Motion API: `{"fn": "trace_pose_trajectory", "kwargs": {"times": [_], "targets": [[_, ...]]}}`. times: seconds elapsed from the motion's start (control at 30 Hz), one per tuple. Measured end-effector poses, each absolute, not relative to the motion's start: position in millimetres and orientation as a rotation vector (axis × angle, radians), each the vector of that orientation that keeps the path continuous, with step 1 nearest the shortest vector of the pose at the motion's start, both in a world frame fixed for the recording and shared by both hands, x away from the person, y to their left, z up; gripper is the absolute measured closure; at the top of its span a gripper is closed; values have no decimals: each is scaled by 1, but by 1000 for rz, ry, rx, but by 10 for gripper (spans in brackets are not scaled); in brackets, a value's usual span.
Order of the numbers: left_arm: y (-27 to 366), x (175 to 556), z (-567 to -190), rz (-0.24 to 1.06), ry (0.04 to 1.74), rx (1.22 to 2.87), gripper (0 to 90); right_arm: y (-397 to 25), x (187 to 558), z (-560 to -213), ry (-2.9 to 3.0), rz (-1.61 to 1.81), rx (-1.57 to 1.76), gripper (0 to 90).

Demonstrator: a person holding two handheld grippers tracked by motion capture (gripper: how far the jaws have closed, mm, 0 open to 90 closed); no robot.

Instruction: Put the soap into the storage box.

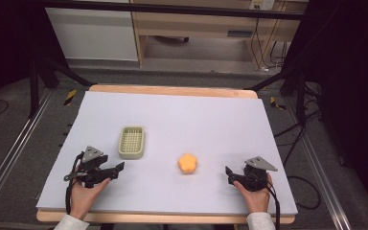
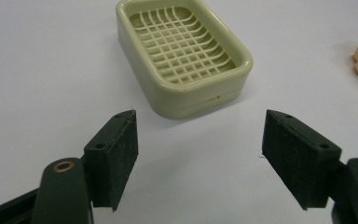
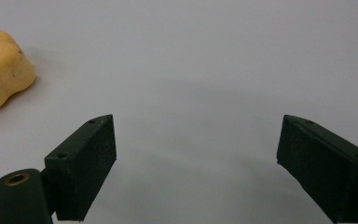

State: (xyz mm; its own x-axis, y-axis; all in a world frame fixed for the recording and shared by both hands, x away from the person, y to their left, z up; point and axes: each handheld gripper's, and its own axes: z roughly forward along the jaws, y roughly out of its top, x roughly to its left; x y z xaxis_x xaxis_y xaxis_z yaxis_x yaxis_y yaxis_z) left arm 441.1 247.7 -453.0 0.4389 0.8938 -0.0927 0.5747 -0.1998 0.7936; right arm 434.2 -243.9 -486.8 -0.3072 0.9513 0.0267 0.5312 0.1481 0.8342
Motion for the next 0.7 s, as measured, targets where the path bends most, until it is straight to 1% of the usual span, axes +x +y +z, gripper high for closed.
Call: {"fn": "trace_pose_trajectory", "kwargs": {"times": [0.7], "targets": [[219, 451, -431, 506, 1137, 1934, 255, -244, 433, -487, 1907, 1065, 1407, 114]]}}
